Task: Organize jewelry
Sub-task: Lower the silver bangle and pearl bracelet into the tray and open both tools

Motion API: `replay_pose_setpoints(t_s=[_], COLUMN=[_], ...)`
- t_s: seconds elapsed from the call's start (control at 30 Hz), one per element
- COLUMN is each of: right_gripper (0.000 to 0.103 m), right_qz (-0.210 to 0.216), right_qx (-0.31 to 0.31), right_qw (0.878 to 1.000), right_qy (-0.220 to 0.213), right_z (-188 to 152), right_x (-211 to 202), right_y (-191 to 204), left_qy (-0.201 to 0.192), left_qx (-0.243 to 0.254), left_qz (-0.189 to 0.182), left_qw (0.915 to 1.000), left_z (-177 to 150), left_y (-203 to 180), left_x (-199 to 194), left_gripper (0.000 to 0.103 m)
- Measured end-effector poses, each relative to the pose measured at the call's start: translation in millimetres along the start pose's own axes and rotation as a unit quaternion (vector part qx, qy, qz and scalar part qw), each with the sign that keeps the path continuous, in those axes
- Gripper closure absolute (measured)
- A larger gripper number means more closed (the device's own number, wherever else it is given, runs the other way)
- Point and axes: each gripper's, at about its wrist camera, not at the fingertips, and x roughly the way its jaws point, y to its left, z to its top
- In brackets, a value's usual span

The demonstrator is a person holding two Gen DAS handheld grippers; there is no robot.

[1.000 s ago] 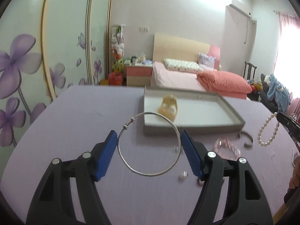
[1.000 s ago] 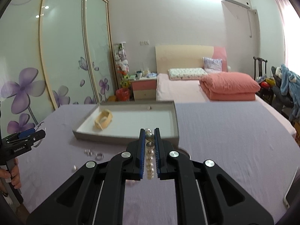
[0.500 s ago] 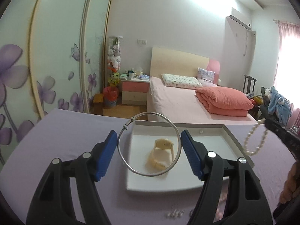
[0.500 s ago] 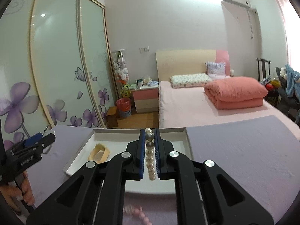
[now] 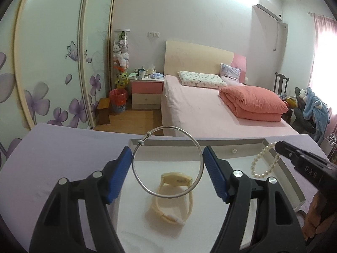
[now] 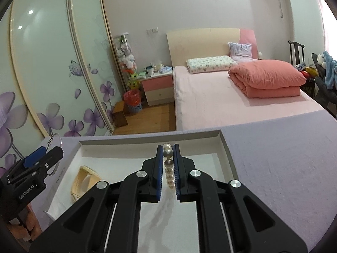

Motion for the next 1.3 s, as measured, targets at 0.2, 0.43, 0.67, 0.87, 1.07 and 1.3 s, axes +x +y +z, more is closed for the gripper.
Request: replay_pose_setpoints(t_s=[0.2, 0.43, 0.67, 0.87, 1.07, 1.3], right_gripper=[0.093, 0.092, 0.092, 0.092, 0.092, 0.092], right_qz=[0.001, 0.008, 0.007, 0.006, 0.007, 0.007], right_qx=[0.006, 0.01, 0.01, 0.008, 0.006, 0.002], right_qw=[1.0, 1.0, 1.0, 1.0, 1.0, 1.0], right_qy=[0.021, 0.026, 0.025, 0.025, 0.027, 0.023], right_z=[1.9, -0.4, -0.5, -0.1, -0.8, -0.9], right_x=[12.1, 9.8, 7.8, 7.1, 4.9, 0.9], right_y=[-1.5, -3.3, -4.9, -6.9, -6.6, -3.3], left_qy=[0.016, 0.027, 0.025, 0.016, 0.01, 0.006], left_qx=[-0.001, -0.003, 0.002, 0.001, -0.011, -0.006], left_qz=[-0.005, -0.007, -0.005, -0.005, -0.005, 0.002], left_qw=[0.9999, 0.9996, 0.9997, 0.9999, 0.9999, 1.0], left_z=[-1.0, -2.1, -1.2, -0.3, 1.4, 0.7], left_y=[0.2, -1.1, 0.1, 2.5, 7.9, 10.2], left_x=[14.5, 21.9, 24.5, 17.1, 9.2, 1.5], left_gripper=[0.035, 0.034, 0.034, 0.034, 0.031, 0.031])
